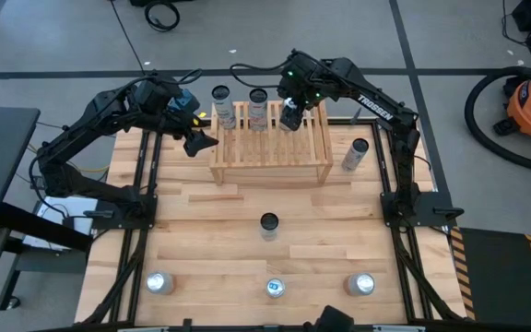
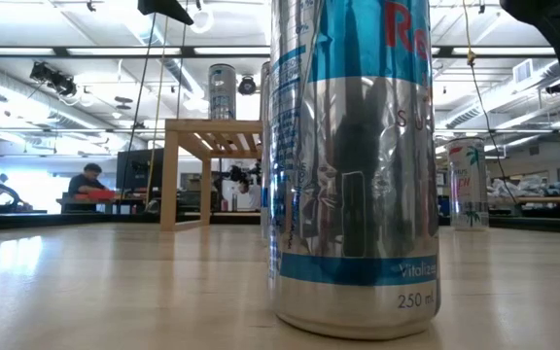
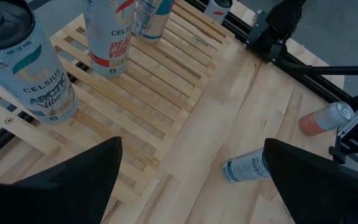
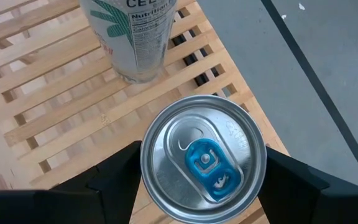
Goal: Place canned beverage on shelf
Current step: Put the blue soda can on the shelf aligned with the other blue soda can
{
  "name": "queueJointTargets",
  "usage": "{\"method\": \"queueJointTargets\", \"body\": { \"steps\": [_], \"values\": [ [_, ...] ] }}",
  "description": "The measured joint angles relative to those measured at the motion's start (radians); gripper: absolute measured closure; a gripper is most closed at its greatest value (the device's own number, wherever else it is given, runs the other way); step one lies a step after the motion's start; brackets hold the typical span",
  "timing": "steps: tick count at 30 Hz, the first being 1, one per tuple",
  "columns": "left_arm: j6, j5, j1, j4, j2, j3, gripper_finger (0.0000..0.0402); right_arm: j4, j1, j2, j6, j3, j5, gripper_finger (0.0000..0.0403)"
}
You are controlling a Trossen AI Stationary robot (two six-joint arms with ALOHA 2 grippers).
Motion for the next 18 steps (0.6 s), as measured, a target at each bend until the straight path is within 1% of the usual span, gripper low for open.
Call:
{"method": "queueJointTargets", "body": {
  "steps": [18],
  "values": [
    [0.0, 0.0, 0.0, -0.001, 0.0, 0.0, 0.0008, 0.0, 0.0, -0.001, 0.009, -0.017, -0.008, 0.0119]
  ]
}}
